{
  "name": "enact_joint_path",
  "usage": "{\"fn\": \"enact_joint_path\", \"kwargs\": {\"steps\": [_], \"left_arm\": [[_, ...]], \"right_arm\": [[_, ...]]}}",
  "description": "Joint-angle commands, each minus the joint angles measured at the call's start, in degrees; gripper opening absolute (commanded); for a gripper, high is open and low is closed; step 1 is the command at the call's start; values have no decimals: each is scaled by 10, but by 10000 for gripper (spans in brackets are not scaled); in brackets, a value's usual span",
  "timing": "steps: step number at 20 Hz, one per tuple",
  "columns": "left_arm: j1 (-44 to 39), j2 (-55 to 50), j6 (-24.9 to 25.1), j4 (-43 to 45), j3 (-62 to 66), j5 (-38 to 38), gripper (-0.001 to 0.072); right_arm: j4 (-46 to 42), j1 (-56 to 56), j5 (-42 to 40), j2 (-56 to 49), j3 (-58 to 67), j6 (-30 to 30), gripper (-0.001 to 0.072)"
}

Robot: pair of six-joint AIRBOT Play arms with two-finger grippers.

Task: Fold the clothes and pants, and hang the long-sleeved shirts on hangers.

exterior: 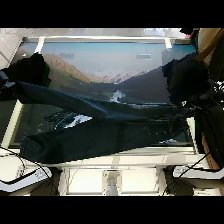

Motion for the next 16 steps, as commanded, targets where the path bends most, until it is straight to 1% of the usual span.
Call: {"fn": "enact_joint_path", "kwargs": {"steps": [1,4,6,8,9,11,13,14,16], "left_arm": [[0,0,-11,10,1,-4,21],[0,0,-11,10,1,-4,21],[0,0,-11,10,1,-4,21],[0,0,-11,10,1,-6,21],[0,0,-11,10,1,-6,21],[0,-1,-11,10,1,-6,21],[0,-1,-11,13,1,-6,21],[0,-1,-11,19,1,-7,21],[0,-1,-11,21,1,-10,21]], "right_arm": [[-24,0,-31,-11,0,0,549],[-40,0,-34,-11,0,0,548],[-34,0,-47,-11,0,1,549],[-3,0,-65,-18,0,-1,548],[26,0,-67,-28,0,-8,548],[85,0,-57,-57,0,-25,547],[107,0,-38,-83,0,-31,546],[106,0,-34,-91,0,-35,504],[108,0,-34,-94,1,-57,324]]}}
